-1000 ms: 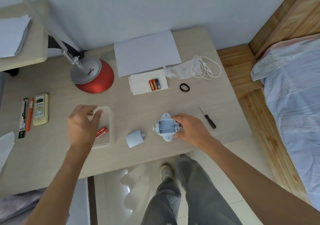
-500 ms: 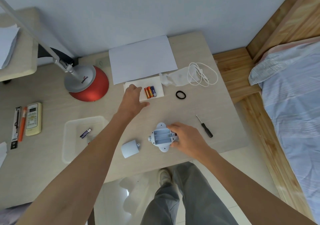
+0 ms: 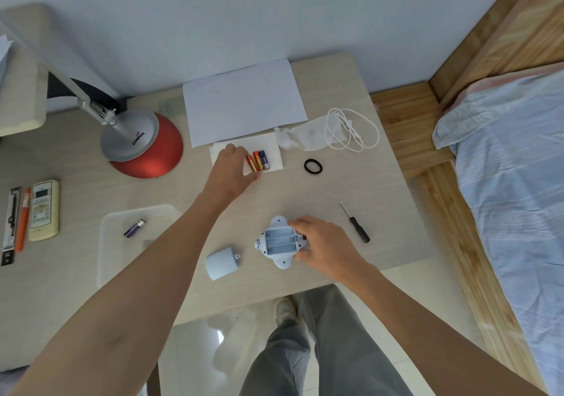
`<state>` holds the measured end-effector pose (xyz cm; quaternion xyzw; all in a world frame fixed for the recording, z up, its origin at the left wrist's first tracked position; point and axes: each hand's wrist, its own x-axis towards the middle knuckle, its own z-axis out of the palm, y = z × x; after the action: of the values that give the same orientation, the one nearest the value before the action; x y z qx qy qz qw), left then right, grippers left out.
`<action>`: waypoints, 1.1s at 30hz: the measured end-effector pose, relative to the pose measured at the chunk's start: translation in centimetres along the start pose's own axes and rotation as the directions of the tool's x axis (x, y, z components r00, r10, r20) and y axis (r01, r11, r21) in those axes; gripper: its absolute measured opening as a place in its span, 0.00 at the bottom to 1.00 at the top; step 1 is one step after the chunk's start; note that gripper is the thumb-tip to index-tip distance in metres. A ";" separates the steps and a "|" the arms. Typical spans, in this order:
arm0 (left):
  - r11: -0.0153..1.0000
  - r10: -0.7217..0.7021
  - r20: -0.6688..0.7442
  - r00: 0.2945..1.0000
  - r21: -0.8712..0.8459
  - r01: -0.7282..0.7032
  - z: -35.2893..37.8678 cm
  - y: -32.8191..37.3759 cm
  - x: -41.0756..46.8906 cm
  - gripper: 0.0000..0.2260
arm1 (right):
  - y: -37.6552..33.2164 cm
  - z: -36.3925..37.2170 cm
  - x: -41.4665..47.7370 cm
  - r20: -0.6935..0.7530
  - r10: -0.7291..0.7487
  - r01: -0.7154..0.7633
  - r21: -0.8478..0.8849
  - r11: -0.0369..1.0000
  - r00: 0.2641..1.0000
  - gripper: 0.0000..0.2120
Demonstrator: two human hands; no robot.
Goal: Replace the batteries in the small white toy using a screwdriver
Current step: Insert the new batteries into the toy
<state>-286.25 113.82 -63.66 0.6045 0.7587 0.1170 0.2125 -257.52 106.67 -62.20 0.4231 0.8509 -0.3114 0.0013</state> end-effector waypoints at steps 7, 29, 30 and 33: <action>1.000 0.013 -0.011 1.000 0.003 -0.013 -2.1 1.0 -5.6 0.20 | -0.1 -0.1 -0.3 -0.006 0.020 -0.020 0.031 0.999 1.000 0.28; 0.907 0.174 -0.111 0.978 -0.369 -0.203 1.3 6.4 -16.1 0.06 | -0.5 -0.3 -0.2 -0.010 0.048 -0.047 0.023 0.999 0.999 0.23; 0.916 0.182 -0.117 0.976 -0.341 -0.212 1.6 6.2 -15.9 0.07 | -0.5 -0.3 -0.2 -0.009 0.047 -0.047 0.021 0.999 0.999 0.23; 0.933 0.217 -0.126 0.968 -0.266 -0.244 2.1 6.0 -15.3 0.06 | -0.6 -0.3 -0.1 -0.012 0.045 -0.045 0.019 0.999 0.999 0.23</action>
<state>-277.33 100.30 -60.09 0.6470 0.6676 0.2756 0.2444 -257.75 106.48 -61.61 0.4441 0.8381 -0.3167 -0.0013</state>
